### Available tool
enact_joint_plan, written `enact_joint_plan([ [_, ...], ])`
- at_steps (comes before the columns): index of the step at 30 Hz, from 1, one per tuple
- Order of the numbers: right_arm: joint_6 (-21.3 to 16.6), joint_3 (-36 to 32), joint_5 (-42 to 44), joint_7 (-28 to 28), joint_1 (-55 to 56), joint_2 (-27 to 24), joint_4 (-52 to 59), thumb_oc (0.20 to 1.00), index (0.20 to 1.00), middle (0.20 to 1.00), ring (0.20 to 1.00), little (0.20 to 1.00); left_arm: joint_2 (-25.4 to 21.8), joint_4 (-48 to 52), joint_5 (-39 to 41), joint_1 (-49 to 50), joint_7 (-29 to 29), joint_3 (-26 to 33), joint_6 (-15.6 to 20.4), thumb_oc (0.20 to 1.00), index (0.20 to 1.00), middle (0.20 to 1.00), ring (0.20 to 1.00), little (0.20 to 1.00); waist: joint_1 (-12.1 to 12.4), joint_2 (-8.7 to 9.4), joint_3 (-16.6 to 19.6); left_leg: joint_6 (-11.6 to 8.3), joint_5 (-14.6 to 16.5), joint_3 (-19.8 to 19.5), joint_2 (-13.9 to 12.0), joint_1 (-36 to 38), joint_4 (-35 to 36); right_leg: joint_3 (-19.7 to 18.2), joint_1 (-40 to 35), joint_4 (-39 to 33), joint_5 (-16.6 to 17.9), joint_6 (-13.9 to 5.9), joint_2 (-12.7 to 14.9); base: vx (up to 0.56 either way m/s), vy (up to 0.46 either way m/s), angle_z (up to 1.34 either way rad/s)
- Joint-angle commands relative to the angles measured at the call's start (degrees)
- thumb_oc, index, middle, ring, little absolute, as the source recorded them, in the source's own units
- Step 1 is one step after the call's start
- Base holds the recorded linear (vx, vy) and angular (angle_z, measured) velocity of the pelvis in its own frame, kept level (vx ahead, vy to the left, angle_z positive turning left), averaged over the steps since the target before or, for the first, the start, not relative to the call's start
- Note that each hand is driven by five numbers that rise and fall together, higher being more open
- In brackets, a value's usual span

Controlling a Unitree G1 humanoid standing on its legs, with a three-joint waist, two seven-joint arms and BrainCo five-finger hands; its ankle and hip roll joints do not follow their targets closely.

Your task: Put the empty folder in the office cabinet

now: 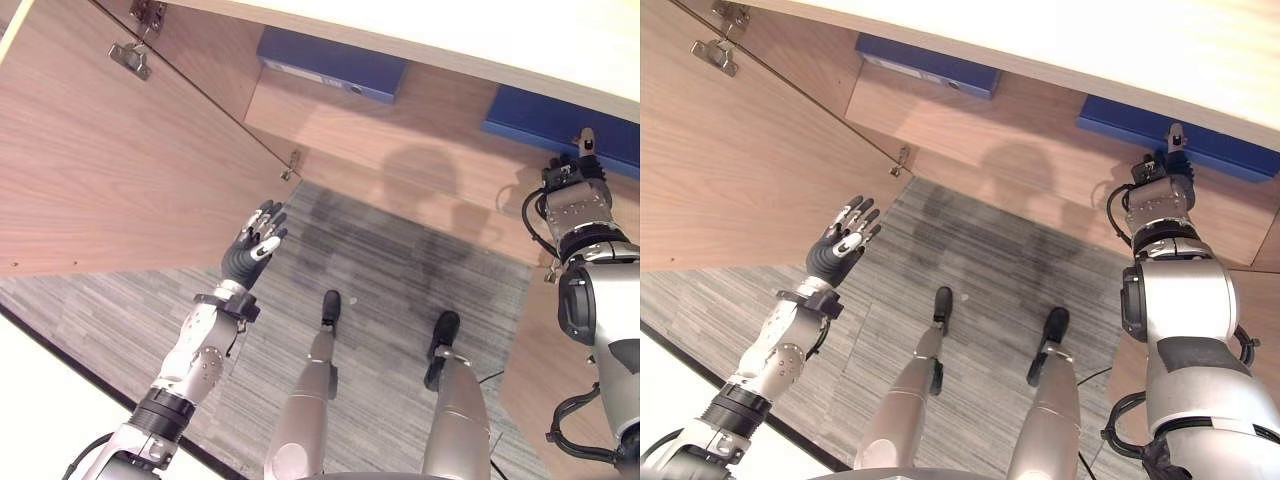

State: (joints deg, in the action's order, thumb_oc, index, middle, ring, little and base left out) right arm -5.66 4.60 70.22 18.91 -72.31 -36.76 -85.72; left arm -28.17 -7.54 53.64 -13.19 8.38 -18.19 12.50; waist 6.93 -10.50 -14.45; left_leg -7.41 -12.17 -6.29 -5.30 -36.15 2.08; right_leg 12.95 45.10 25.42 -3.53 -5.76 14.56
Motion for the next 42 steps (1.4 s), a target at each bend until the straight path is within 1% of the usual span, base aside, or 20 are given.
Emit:
enact_joint_plan([
  [1,-2.08,6.22,-4.97,-2.56,-10.85,-6.57,3.06,1.0,1.0,1.0,1.0,1.0,-1.19,4.93,-0.04,-3.08,1.15,-0.18,1.81,1.0,1.0,1.0,1.0,1.0,1.96,-0.47,-3.45,-0.27,7.49,3.59,0.38,7.27,2.18,2.76,-6.26,-6.18,0.61,-5.88,1.16,0.0,0.0,0.0],
  [5,-1.73,7.67,-5.91,-2.84,-11.98,-6.31,2.41,1.0,1.0,1.0,1.0,1.0,-1.54,5.42,-0.34,-3.11,1.52,-0.79,1.57,1.0,1.0,1.0,1.0,1.0,2.25,-0.83,-3.22,-0.27,7.33,3.41,0.44,7.33,2.28,2.95,-6.16,-5.85,0.59,-5.83,1.11,0.0,0.0,0.0],
  [9,-1.9,6.79,-5.43,-3.07,-10.38,-4.84,2.72,1.0,1.0,1.0,1.0,1.0,-1.35,5.53,-0.18,-3.06,1.49,-0.54,1.48,1.0,1.0,1.0,1.0,1.0,2.06,-0.81,-3.21,-0.22,7.42,3.33,0.27,7.64,2.3,2.8,-6.36,-5.75,0.53,-5.8,0.98,0.0,0.0,0.0],
  [11,-2.94,3.99,-3.04,-3.93,-6.12,-2.13,4.52,1.0,1.0,1.0,1.0,1.0,-0.53,5.16,0.48,-3.24,1.65,-0.05,1.46,1.0,1.0,1.0,1.0,1.0,1.93,-0.66,-3.3,-0.22,7.46,3.23,0.19,8.07,2.24,2.9,-6.87,-5.84,0.61,-5.84,0.79,0.0,0.0,0.0],
  [12,-5.23,1.36,-0.87,-5.2,-0.44,1.97,8.37,1.0,1.0,1.0,1.0,1.0,0.32,4.29,1.56,-3.37,1.98,1.44,1.69,1.0,1.0,1.0,1.0,1.0,1.66,-0.06,-3.48,-0.17,7.55,3.24,0.17,8.49,2.2,2.97,-7.69,-6.21,0.7,-5.83,0.39,0.0,0.0,0.0],
  [13,-5.34,1.1,-0.98,-4.96,0.1,2.23,8.86,1.0,1.0,1.0,1.0,1.0,0.15,4.27,1.6,-3.17,2.04,1.42,1.71,1.0,1.0,1.0,1.0,1.0,1.63,0.08,-3.37,-0.17,7.55,3.23,0.17,8.57,2.21,2.99,-7.81,-6.27,0.72,-5.84,0.38,0.0,0.0,0.0],
  [14,-7.38,-0.33,-2.12,-6.37,7.15,7.33,15.33,1.0,1.0,1.0,1.0,1.0,1.34,3.27,2.51,-3.02,2.35,3.43,1.95,1.0,1.0,1.0,1.0,1.0,0.91,0.52,-4.0,-0.11,7.66,3.32,0.07,8.89,2.12,2.76,-8.08,-6.54,1.17,-5.84,0.22,-0.02,0.057,0.01],
  [15,-10.04,-1.82,-4.0,-8.15,17.38,12.82,25.91,1.0,1.0,1.0,1.0,1.0,2.68,2.6,2.88,-2.05,2.7,5.63,2.08,1.0,1.0,1.0,1.0,1.0,-0.05,1.16,-4.28,0.05,7.81,3.44,0.04,9.35,2.02,2.6,-8.37,-6.8,1.63,-5.85,0.07,-0.03,0.084,0.0],
  [16,-12.32,-2.12,-8.79,-8.11,26.76,16.04,36.33,1.0,1.0,1.0,1.0,1.0,3.74,1.18,2.95,-0.45,3.03,7.37,2.19,1.0,1.0,1.0,1.0,1.0,-0.91,1.76,-4.19,0.14,7.93,3.47,0.03,9.86,1.96,2.8,-9.02,-7.52,2.27,-5.88,0.04,-0.02,0.07,-0.01],
  [17,-12.83,-1.78,-11.8,-8.19,31.05,17.15,40.64,1.0,1.0,1.0,1.0,1.0,4.27,0.7,2.97,0.2,2.99,8.37,2.37,1.0,1.0,1.0,1.0,1.0,-1.44,2.06,-4.32,0.16,7.95,3.45,0.05,10.05,1.93,2.8,-9.43,-8.06,2.75,-5.95,0.06,-0.04,0.063,-0.06],
  [18,-13.34,-1.34,-17.21,-9.68,39.76,18.89,48.19,1.0,1.0,1.0,1.0,1.0,5.67,-0.42,2.6,1.78,3.24,9.92,2.55,1.0,1.0,1.0,1.0,1.0,-2.44,2.77,-4.57,0.22,7.89,3.56,0.09,10.41,1.87,2.97,-10.35,-8.79,3.34,-5.99,0.16,-0.03,0.046,-0.08],
  [20,-13.55,-1.1,-18.61,-11.42,45.76,20.82,52.77,1.0,1.0,1.0,1.0,1.0,6.42,-1.85,1.99,2.96,3.91,10.35,2.34,1.0,1.0,1.0,1.0,1.0,-3.3,3.5,-4.31,0.34,7.97,3.77,0.16,11.02,1.92,3.17,-11.31,-9.73,4.08,-6.17,0.38,-0.03,0.063,-0.02],
  [21,-13.38,-0.77,-21.24,-13.12,51.8,21.26,56.86,1.0,1.0,1.0,1.0,1.0,6.61,-2.14,1.29,4.63,4.55,11.29,2.18,1.0,1.0,1.0,1.0,1.0,-4.13,4.21,-4.11,0.46,8.13,3.95,0.27,11.83,1.95,3.1,-12.5,-10.62,4.72,-6.33,0.59,-0.02,0.098,-0.01],
  [23,-12.83,-0.03,-23.74,-14.28,56.26,21.41,58.15,1.0,1.0,1.0,1.0,1.0,6.39,-2.24,0.32,6.81,5.66,12.02,1.88,1.0,1.0,1.0,1.0,1.0,-4.98,5.07,-3.79,0.76,8.52,4.26,0.38,13.08,1.96,2.98,-13.88,-11.5,5.36,-6.45,0.99,0.0,0.096,-0.05],
  [32,-10.17,1.95,-24.5,-17.93,64.16,21.85,59.52,1.0,1.0,1.0,1.0,1.0,6.3,-1.56,0.45,11.1,7.15,14.44,1.18,1.0,1.0,1.0,1.0,1.0,-6.25,7.2,-2.81,1.44,9.28,5.37,0.91,17.04,1.8,3.03,-19.28,-14.38,7.24,-6.87,2.07,0.0,0.071,-0.01],
  [34,-8.96,3.65,-27.12,-18.8,65.91,21.72,59.05,1.0,1.0,1.0,1.0,1.0,6.74,-1.68,0.26,12.11,7.52,14.97,0.94,1.0,1.0,1.0,1.0,1.0,-6.52,8.04,-1.77,1.5,9.4,5.95,1.06,18.57,2.01,3.24,-22.0,-16.97,8.4,-7.1,2.15,0.04,0.088,-0.02],
  [36,-8.13,5.81,-34.05,-18.79,67.61,20.11,59.72,1.0,1.0,1.0,1.0,1.0,6.95,-1.67,-0.19,13.64,8.02,15.61,0.94,1.0,1.0,1.0,1.0,1.0,-6.67,8.76,-0.48,1.57,9.57,6.5,1.08,20.43,2.22,3.63,-24.73,-19.16,9.41,-7.45,2.26,0.05,0.101,-0.1],
  [37,-8.12,5.81,-34.07,-18.77,67.59,20.12,59.75,1.0,1.0,1.0,1.0,1.0,6.94,-1.65,-0.2,13.63,8.02,15.63,0.94,1.0,1.0,1.0,1.0,1.0,-6.73,8.8,-0.41,1.62,9.3,6.46,1.18,20.25,2.29,3.67,-24.65,-19.39,9.72,-7.45,2.33,0.05,0.093,-0.14],
  [38,-8.01,6.47,-36.88,-18.61,68.12,19.38,60.4,1.0,1.0,1.0,1.0,1.0,7.04,-1.71,-0.65,14.18,8.01,15.79,1.02,1.0,1.0,1.0,1.0,1.0,-6.74,9.04,0.0,1.61,9.37,6.61,1.17,20.94,2.37,3.82,-25.66,-20.1,10.01,-7.61,2.34,0.05,0.062,-0.08],
  [42,-7.81,8.05,-47.95,-18.48,70.25,15.78,63.06,1.0,1.0,1.0,1.0,1.0,6.97,-2.47,-4.18,16.62,8.3,16.12,1.66,1.0,1.0,1.0,1.0,1.0,-6.54,9.88,1.58,1.74,10.08,6.83,0.82,23.97,2.41,4.54,-29.16,-20.96,10.04,-8.0,2.33,0.07,0.085,0.0],
])
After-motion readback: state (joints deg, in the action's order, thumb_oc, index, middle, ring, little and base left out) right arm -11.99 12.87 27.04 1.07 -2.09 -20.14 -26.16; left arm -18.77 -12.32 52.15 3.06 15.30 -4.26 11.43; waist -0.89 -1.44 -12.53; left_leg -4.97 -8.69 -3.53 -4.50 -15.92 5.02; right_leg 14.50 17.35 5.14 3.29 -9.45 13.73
